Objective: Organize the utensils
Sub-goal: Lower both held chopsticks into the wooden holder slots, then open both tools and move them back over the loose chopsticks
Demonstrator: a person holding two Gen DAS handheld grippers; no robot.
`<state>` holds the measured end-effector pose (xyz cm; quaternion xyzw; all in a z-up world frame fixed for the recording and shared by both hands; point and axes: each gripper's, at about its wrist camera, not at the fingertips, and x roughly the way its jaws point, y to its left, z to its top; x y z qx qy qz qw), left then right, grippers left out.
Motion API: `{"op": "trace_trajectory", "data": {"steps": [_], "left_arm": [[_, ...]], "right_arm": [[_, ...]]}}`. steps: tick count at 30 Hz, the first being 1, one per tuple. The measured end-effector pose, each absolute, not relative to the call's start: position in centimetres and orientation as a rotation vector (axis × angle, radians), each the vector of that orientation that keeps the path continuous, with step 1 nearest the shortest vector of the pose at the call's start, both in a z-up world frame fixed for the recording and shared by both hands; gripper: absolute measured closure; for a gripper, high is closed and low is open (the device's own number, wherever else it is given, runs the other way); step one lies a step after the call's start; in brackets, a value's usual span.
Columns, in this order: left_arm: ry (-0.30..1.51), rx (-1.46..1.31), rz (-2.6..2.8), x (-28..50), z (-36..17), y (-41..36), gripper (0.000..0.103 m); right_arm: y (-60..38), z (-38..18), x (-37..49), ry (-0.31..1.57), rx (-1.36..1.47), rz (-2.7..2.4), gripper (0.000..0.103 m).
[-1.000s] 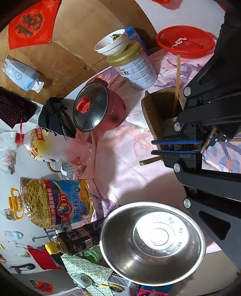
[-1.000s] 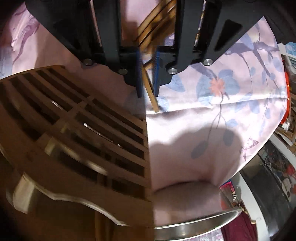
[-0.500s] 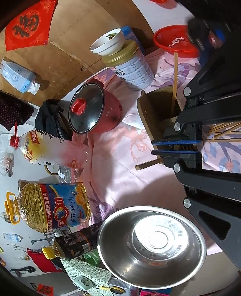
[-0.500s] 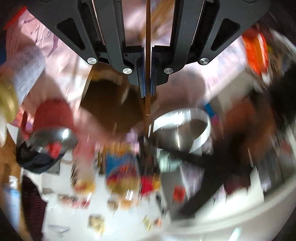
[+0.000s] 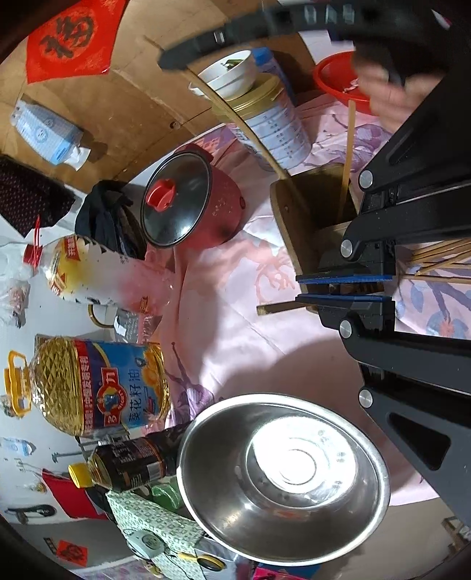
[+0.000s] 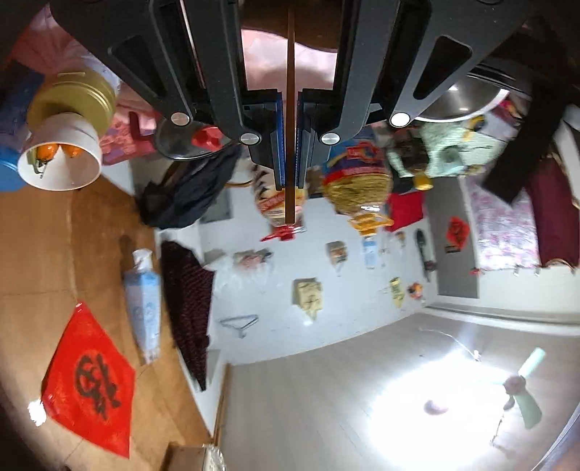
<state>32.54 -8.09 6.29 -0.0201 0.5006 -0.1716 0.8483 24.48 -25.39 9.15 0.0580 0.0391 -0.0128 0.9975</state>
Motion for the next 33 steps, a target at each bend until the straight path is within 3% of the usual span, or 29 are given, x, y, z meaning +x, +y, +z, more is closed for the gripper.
{"op": "trace_trajectory", "data": {"steps": [4,6,7,8,9,14,16,18,19,26,33], "left_arm": [[1.048,-0.058,-0.366,32.5,6.4,-8.1,0.097],[1.037,-0.045,-0.379,32.2,6.6,-8.5,0.097],[1.026,-0.029,-0.376,32.0,6.8,-8.7,0.088],[1.013,-0.016,-0.371,31.9,7.2,-8.8,0.068],[1.0,-0.014,-0.367,31.7,7.4,-8.9,0.059],[0.966,-0.064,-0.353,31.1,8.9,-8.4,0.045],[0.957,-0.079,-0.323,30.5,9.1,-7.7,0.038],[0.945,-0.079,-0.284,29.5,9.0,-6.8,0.032],[0.943,-0.077,-0.252,28.6,8.6,-6.1,0.029],[1.018,-0.092,-0.082,22.4,3.6,-1.0,0.022],[1.187,-0.182,0.091,14.6,-2.8,2.4,0.022]], "right_arm": [[-24.9,6.7,25.4,0.157,0.105,-0.015,0.097],[-25.8,6.8,24.8,0.21,0.148,0.016,0.092],[-26.1,7.3,24.3,0.205,0.17,0.027,0.091],[-26.3,7.7,23.7,0.189,0.181,0.034,0.085],[-26.9,9.1,22.6,0.148,0.179,0.03,0.079],[-28.5,12.5,18.5,0.087,0.118,0.023,0.067],[-28.8,12.2,16.8,0.102,0.091,-0.007,0.056],[-29.1,11.0,14.8,0.132,0.071,-0.046,0.037],[-29.2,10.0,13.6,0.158,0.059,-0.062,0.034],[-29.4,3.1,7.9,0.421,-0.029,-0.019,0.021],[-28.9,-2.7,4.2,0.657,0.012,0.195,0.021]]}}
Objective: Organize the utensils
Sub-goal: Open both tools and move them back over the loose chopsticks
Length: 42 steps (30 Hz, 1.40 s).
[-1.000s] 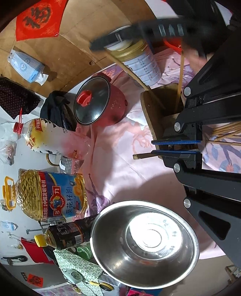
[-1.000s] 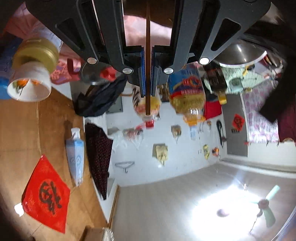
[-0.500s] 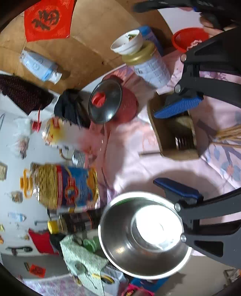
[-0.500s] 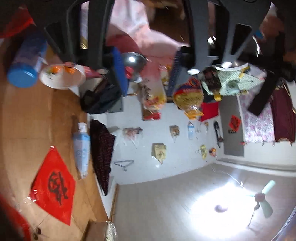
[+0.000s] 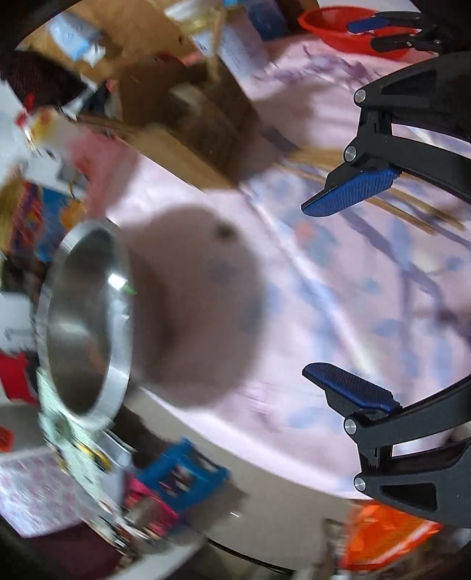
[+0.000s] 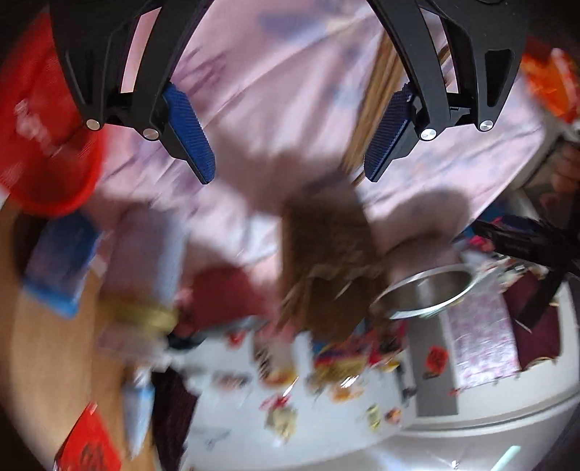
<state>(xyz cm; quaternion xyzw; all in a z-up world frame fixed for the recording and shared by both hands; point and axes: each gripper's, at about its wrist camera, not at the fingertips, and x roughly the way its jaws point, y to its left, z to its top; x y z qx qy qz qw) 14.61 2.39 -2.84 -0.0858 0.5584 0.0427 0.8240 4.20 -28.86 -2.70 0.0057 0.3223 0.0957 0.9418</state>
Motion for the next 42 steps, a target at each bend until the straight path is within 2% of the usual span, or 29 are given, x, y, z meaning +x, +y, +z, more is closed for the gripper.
{"op": "trace_trajectory", "data": {"steps": [8,19,26,35,42], "left_arm": [[1.279,-0.126,0.171,7.4,-5.4,0.6,0.022],[1.18,0.035,0.071,6.1,-5.4,0.6,0.022],[1.18,0.128,-0.002,4.2,-7.7,2.5,0.022],[1.219,0.053,-0.09,1.8,-11.1,4.3,0.022],[1.165,0.094,-0.133,0.8,-11.8,2.2,0.022]], "right_arm": [[-28.9,-5.5,3.3,0.794,0.128,0.322,0.021],[-29.1,-1.0,1.4,0.665,0.151,0.142,0.019],[-27.1,0.9,-2.0,0.614,0.068,0.038,0.016],[-25.3,0.3,-4.6,0.715,-0.035,-0.041,0.015],[-25.7,0.0,-4.8,0.742,-0.065,-0.063,0.015]]}}
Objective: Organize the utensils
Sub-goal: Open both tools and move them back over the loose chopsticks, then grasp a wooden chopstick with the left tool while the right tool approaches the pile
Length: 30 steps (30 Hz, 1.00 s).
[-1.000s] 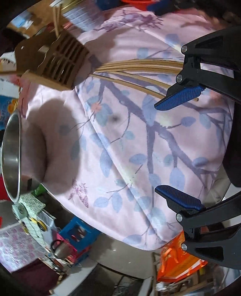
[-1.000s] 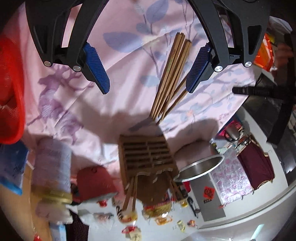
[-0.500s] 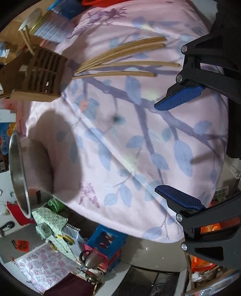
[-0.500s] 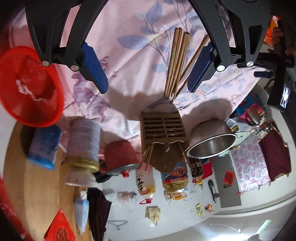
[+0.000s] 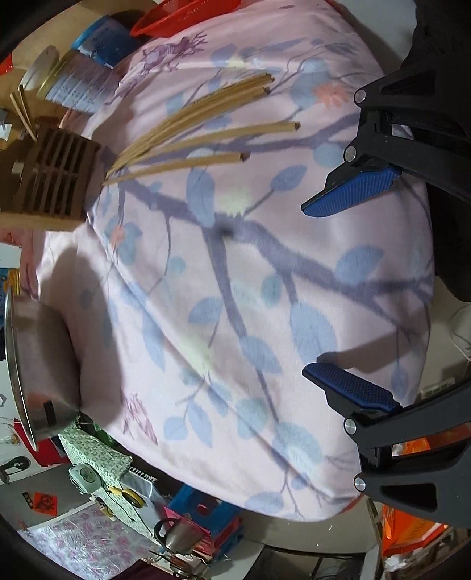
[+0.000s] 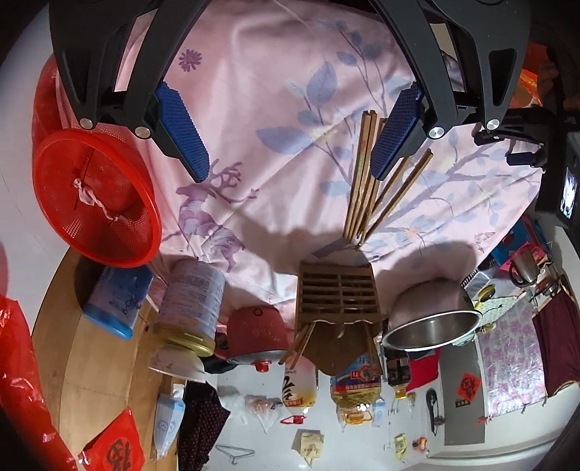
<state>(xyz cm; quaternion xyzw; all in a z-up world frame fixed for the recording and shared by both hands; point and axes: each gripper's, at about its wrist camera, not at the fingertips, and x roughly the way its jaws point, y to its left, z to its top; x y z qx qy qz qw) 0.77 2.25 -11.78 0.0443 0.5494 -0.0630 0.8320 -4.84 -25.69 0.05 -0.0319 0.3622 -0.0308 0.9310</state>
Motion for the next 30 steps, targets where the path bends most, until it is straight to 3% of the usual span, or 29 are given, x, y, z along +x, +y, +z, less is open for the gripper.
{"op": "trace_trajectory", "data": {"steps": [7,20,24,27,30], "left_arm": [[1.131,0.013,-0.121,0.9,-11.3,2.5,0.022],[1.067,0.075,-0.311,2.2,-10.7,-2.3,0.053],[1.062,0.095,-0.362,3.1,-11.4,-4.3,0.058],[1.067,0.099,-0.371,3.8,-12.4,-5.2,0.068],[1.033,0.107,-0.364,4.0,-12.4,-5.7,0.096]], "right_arm": [[-25.6,0.7,-4.0,0.718,-0.106,-0.027,0.015],[-30.6,0.4,-4.7,0.725,0.025,-0.139,0.015],[-31.9,0.6,-5.8,0.72,0.024,-0.189,0.015],[-32.5,0.8,-6.4,0.716,0.016,-0.217,0.015],[-33.0,0.9,-6.6,0.717,0.009,-0.236,0.015]]}}
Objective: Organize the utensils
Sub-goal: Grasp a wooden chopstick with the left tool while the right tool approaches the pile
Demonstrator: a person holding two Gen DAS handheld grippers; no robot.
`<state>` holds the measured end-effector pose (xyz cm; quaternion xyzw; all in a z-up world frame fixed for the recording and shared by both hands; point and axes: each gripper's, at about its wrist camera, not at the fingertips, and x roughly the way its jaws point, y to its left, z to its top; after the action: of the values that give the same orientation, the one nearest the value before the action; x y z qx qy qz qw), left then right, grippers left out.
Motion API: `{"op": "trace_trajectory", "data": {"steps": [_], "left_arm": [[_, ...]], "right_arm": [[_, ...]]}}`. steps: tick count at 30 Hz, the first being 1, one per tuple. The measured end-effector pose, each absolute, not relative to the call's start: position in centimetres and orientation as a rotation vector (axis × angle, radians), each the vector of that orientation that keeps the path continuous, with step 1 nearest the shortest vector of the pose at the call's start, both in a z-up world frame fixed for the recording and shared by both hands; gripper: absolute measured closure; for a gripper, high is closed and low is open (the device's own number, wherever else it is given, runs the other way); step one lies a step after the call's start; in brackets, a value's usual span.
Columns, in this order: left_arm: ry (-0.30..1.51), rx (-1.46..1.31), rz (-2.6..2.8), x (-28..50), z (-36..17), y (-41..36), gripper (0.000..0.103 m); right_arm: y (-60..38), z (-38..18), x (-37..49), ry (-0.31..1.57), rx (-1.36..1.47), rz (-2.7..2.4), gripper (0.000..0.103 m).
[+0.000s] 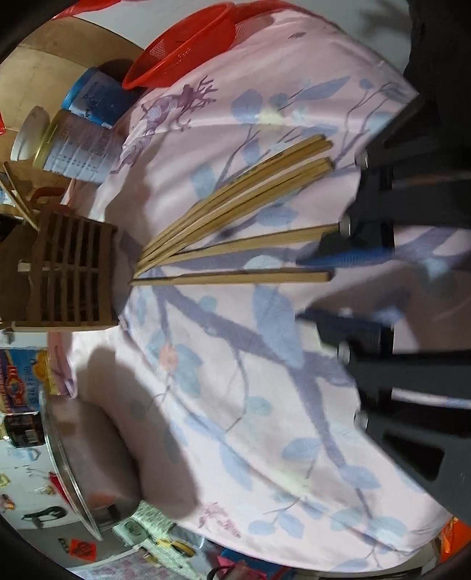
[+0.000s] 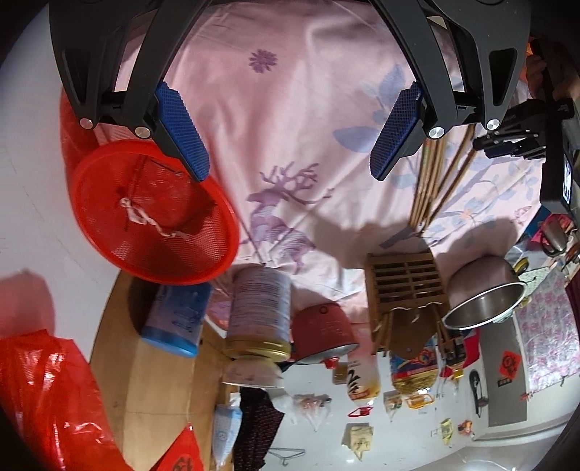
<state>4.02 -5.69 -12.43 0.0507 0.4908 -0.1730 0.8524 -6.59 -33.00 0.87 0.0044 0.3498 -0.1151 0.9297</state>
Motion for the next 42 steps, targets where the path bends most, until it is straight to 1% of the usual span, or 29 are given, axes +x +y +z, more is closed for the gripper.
{"op": "trace_trajectory", "data": {"steps": [3,11,15,18,19,21,22,24,25,27,28,30,31,32,34,36,42], "left_arm": [[1.024,0.071,-0.361,4.3,-12.0,-5.3,0.097],[0.962,0.06,-0.271,3.4,-7.6,-1.4,0.097],[0.967,0.04,-0.2,2.6,-6.3,1.5,0.097],[0.977,0.024,-0.165,2.0,-5.8,3.2,0.097],[0.983,0.017,-0.152,1.8,-5.7,3.8,0.097],[0.993,0.007,-0.134,1.5,-5.5,4.7,0.097],[1.001,-0.002,-0.128,1.3,-5.4,5.1,0.097],[1.012,-0.011,-0.122,0.9,-5.2,5.7,0.097],[1.015,-0.01,-0.12,0.7,-5.2,5.7,0.097],[1.022,0.001,-0.116,0.3,-5.1,5.7,0.097],[1.023,0.005,-0.115,0.2,-5.1,5.7,0.097],[1.031,0.015,-0.113,-0.1,-5.1,5.7,0.097],[1.035,0.019,-0.113,-0.3,-5.1,5.7,0.097],[1.038,0.022,-0.112,-0.4,-5.2,5.7,0.097],[1.043,0.026,-0.111,-0.6,-5.3,5.6,0.097],[1.049,0.033,-0.112,-0.7,-5.3,5.6,0.097],[1.066,0.068,-0.104,-1.1,-5.5,5.5,0.097]], "right_arm": [[-32.8,0.8,-6.3,0.718,0.002,-0.224,0.015],[-30.0,0.3,-4.2,0.69,-0.039,-0.097,0.015],[-27.0,-1.3,-3.4,0.687,-0.151,-0.007,0.015],[-25.5,-3.4,-3.4,0.725,-0.135,0.098,0.018],[-25.1,-4.0,-3.5,0.738,-0.132,0.123,0.02],[-24.1,-5.2,-3.6,0.764,-0.138,0.162,0.03],[-23.7,-5.7,-3.6,0.778,-0.133,0.181,0.033],[-23.3,-6.6,-3.7,0.802,-0.114,0.207,0.043],[-23.0,-7.1,-3.7,0.814,-0.106,0.219,0.046],[-22.5,-7.9,-3.8,0.831,-0.097,0.232,0.057],[-22.4,-8.2,-3.8,0.837,-0.091,0.24,0.061],[-21.9,-9.2,-3.9,0.854,-0.078,0.248,0.074],[-21.8,-9.7,-4.0,0.862,-0.075,0.247,0.077],[-21.7,-10.0,-4.0,0.868,-0.074,0.248,0.082],[-21.5,-10.7,-3.9,0.876,-0.076,0.248,0.087],[-21.4,-11.4,-3.7,0.879,-0.08,0.238,0.094],[-22.2,-11.8,-2.7,0.883,0.031,0.263,0.094]]}}
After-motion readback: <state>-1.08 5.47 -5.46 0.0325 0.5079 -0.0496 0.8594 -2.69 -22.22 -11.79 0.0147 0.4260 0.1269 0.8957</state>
